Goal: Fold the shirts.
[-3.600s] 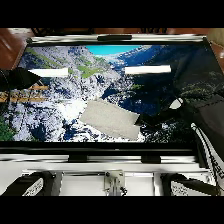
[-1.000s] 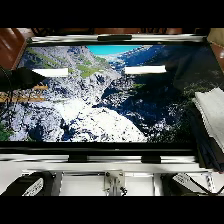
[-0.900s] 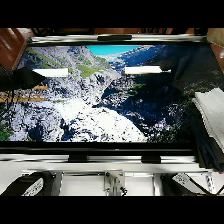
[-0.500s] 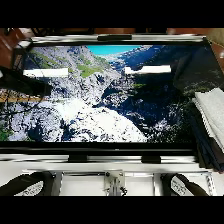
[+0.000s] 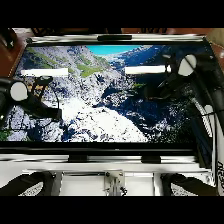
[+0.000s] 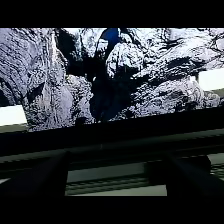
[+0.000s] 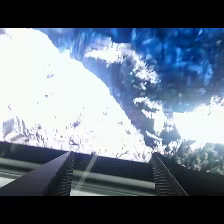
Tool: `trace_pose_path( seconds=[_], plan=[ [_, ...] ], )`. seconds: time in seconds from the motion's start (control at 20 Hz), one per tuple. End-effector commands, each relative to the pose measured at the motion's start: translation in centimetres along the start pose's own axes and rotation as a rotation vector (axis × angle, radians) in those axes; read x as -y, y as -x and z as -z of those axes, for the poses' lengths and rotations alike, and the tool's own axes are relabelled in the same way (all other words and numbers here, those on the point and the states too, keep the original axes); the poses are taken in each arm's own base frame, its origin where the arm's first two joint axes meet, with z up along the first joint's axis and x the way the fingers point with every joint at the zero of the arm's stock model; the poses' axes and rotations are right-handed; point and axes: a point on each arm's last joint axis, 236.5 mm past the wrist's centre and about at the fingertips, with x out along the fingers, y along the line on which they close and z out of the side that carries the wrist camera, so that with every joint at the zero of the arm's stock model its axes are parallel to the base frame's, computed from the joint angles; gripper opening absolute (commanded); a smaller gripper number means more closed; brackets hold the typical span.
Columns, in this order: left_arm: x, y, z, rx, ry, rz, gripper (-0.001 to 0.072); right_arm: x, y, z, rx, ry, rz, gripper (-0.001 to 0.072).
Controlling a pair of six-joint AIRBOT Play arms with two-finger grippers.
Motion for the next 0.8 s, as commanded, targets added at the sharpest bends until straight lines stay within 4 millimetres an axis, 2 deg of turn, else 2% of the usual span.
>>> trace_pose_path(
  seconds=[0.0, 0.2, 0.45, 0.75],
  plan=[
    [0.0, -1.0, 1.6, 0.057, 0.035, 0.029, 0.0720, -0.9, -2.4, 1.0, -0.031, 0.031, 0.021, 0.0598],
    [-0.3, -0.6, 0.3, 0.109, 0.043, 0.030, 0.0720, -1.0, -2.4, 0.0, 0.012, 0.032, 0.017, 0.0598],
    [-0.2, -0.7, -0.8, 0.151, 0.049, 0.037, 0.0720, -1.0, -2.4, -0.1, 0.013, 0.032, 0.016, 0.0599],
    [-0.2, -0.7, -1.0, 0.157, 0.048, 0.037, 0.0720, -1.0, -2.4, -0.1, 0.013, 0.032, 0.016, 0.0598]
  ],
)
